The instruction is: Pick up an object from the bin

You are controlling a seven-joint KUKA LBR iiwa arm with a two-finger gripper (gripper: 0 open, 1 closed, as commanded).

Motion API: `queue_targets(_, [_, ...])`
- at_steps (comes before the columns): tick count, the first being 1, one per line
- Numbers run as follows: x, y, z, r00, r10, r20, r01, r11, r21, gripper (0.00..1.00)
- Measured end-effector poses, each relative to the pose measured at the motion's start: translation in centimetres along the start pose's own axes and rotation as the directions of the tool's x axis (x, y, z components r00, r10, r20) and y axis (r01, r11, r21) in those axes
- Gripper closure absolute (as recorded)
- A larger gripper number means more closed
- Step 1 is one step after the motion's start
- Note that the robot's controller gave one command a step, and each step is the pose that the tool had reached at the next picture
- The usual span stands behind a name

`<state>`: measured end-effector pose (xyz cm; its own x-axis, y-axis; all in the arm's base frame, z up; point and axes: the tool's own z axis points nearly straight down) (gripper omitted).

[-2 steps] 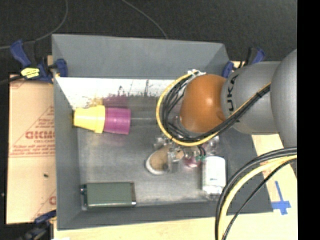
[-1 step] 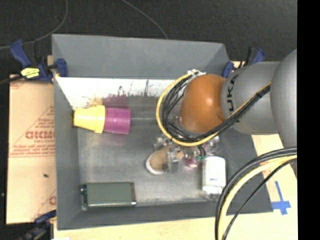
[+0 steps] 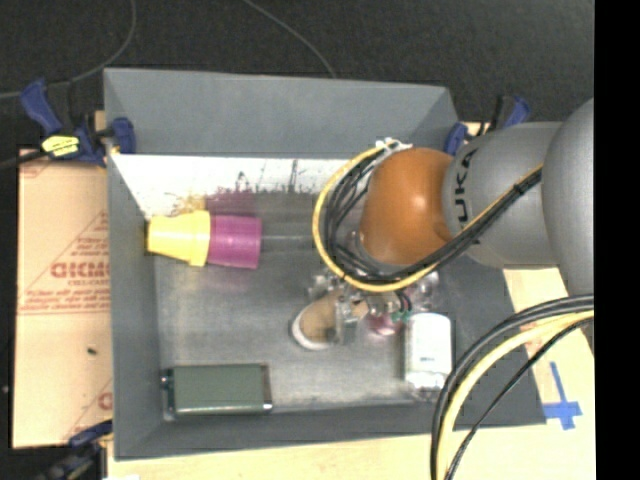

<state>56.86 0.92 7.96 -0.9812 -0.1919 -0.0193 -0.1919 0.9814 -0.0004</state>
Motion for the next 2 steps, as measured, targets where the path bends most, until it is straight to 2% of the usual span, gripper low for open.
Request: queue_targets(2, [-0.04, -0.01, -0.94, 1.000, 0.000, 0.003, 0.000, 1.000, 0.000, 1.00])
